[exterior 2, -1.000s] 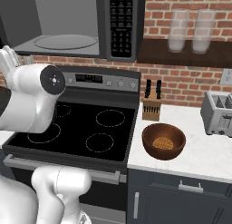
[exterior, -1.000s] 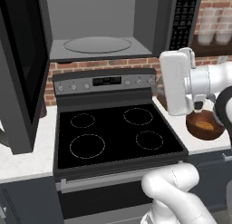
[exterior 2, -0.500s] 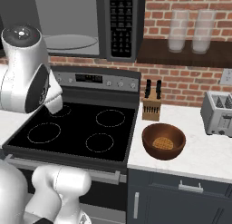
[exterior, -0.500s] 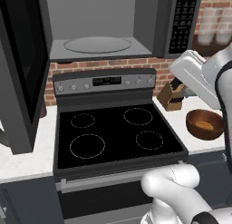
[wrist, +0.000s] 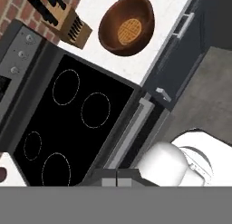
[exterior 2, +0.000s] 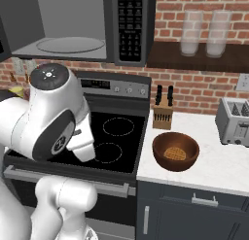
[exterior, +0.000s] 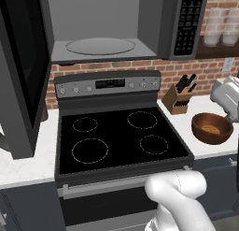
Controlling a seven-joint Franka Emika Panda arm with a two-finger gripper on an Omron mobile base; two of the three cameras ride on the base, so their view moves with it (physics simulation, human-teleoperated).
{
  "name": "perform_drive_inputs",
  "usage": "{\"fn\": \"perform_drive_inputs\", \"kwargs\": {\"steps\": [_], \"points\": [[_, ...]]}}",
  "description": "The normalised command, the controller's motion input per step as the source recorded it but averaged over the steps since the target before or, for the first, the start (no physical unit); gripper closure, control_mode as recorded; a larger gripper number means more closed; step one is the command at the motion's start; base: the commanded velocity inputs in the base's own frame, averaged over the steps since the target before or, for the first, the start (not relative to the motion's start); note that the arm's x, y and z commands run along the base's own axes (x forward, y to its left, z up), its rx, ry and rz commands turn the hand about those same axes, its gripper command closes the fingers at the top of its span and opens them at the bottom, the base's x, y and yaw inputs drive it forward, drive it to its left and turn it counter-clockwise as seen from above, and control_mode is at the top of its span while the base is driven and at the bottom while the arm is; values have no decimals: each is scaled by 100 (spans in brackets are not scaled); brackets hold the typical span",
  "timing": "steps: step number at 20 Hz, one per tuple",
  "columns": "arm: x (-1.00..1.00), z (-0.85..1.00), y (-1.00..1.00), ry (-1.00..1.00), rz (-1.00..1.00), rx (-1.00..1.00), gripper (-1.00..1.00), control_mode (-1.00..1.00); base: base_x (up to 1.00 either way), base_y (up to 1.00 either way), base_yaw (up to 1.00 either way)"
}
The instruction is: Open the microwave, place the bowl with waffle inside the microwave, then close the microwave door and turn it on.
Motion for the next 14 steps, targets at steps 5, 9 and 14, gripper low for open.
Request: {"fn": "perform_drive_inputs", "kwargs": {"steps": [5,9,14], "points": [[-9,-43,-86,1,-24,21,-100,-100,0,0,0],[0,-27,-88,0,-25,17,-100,-100,0,0,0],[3,-25,-86,0,-20,17,-100,-100,0,0,0]]}}
